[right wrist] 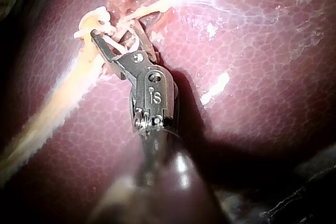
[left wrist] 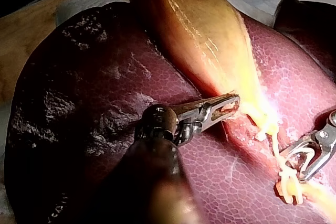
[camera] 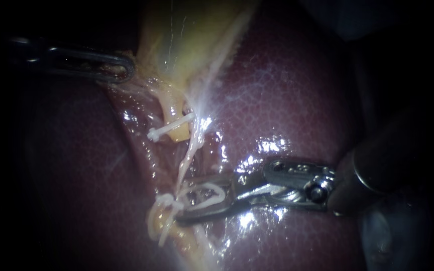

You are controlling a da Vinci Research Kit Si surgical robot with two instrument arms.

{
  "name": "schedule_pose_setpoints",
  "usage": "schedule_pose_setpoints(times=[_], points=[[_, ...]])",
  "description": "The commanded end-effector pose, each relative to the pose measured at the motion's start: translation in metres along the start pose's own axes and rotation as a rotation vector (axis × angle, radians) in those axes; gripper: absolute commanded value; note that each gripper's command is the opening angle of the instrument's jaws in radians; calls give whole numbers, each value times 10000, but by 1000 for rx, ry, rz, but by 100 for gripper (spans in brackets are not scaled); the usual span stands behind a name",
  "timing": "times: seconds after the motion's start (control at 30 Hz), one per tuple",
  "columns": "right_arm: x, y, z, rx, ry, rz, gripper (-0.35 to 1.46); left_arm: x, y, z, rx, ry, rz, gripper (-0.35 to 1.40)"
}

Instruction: Clipping first clip right tube

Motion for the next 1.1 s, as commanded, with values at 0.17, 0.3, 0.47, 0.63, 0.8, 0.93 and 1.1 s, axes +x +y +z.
schedule_pose_setpoints(times=[0.17,0.3,0.47,0.63,0.8,0.93,1.1], points=[[1,-5,-3,4,-2,0,50,0,0,0,0,0,0,-35],[7,-15,-16,11,-3,9,50,0,0,-1,1,0,0,-35],[17,-26,-39,23,-6,5,50,0,1,-1,1,0,0,-35],[22,-34,-56,23,-5,9,50,0,1,-1,1,0,0,-35],[21,-33,-64,20,-3,10,50,0,1,-1,1,0,0,-35],[17,-25,-66,18,-3,10,50,0,1,-2,1,0,0,-35],[9,-11,-69,13,-2,8,50,0,1,-2,1,0,1,-35]])
